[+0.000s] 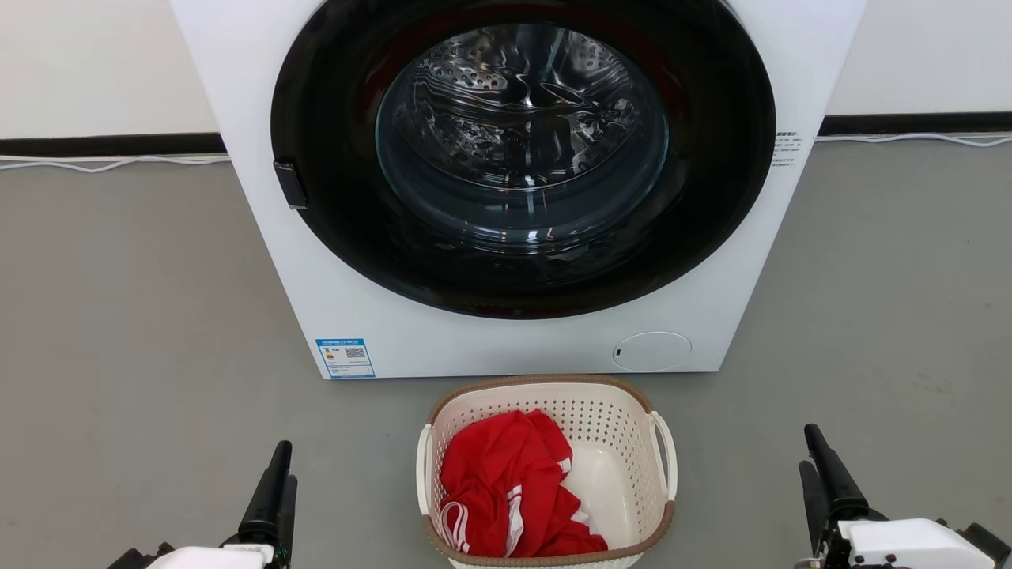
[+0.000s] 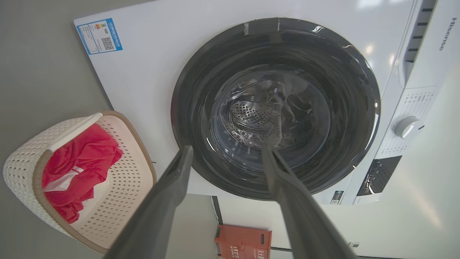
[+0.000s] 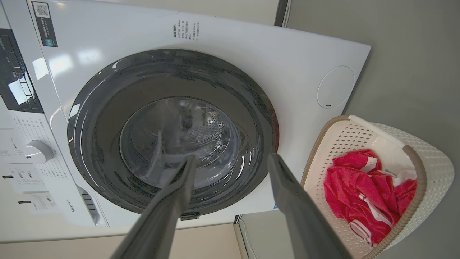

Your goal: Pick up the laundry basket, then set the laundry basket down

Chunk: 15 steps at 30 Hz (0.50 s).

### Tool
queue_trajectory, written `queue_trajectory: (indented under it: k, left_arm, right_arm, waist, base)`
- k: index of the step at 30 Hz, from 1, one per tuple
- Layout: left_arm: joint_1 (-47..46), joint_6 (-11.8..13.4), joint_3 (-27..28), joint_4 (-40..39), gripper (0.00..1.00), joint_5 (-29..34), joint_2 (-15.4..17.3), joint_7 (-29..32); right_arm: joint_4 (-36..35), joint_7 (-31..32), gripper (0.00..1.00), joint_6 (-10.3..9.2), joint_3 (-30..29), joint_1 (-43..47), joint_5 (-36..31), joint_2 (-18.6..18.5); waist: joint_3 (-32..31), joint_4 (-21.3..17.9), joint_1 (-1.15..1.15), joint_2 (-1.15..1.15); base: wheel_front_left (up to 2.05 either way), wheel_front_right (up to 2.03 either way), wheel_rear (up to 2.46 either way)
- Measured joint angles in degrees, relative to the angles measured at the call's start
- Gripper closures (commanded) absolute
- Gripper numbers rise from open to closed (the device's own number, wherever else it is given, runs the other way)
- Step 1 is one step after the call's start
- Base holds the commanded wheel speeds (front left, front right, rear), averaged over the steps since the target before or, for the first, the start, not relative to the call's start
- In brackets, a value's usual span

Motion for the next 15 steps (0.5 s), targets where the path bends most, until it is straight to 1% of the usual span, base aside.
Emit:
queue_trajectory:
  k: [6,7,11,15]
  left_arm:
    - [0.0,0.4,-0.3,-0.4,0.0,5.4,0.1,-1.0]
    - [0.0,0.4,-0.3,-0.4,0.0,5.4,0.1,-1.0]
    - [0.0,0.6,-1.0,-1.0,0.0,9.6,0.1,-1.5]
    - [0.0,1.6,-1.7,-1.5,0.0,13.8,0.1,-2.3]
  right_arm:
    - [-0.7,-1.0,0.0,0.0,0.4,0.0,-7.8,-0.2]
    - [-0.7,-1.0,0.0,0.0,0.4,0.0,-7.8,-0.2]
    - [-0.9,-1.7,0.0,0.0,0.6,0.0,-13.1,-0.2]
    - [-0.9,-2.5,0.0,0.0,0.6,0.0,-17.5,-0.2]
  waist:
    - [0.0,0.1,0.0,0.0]
    - [0.0,0.1,0.0,0.0]
    - [0.0,0.1,-0.01,0.0]
    - [0.0,0.2,-0.01,0.0]
  base:
    - [0.0,0.0,0.0]
    - [0.0,0.0,0.0]
    - [0.0,0.0,0.0]
    - [0.0,0.0,0.0]
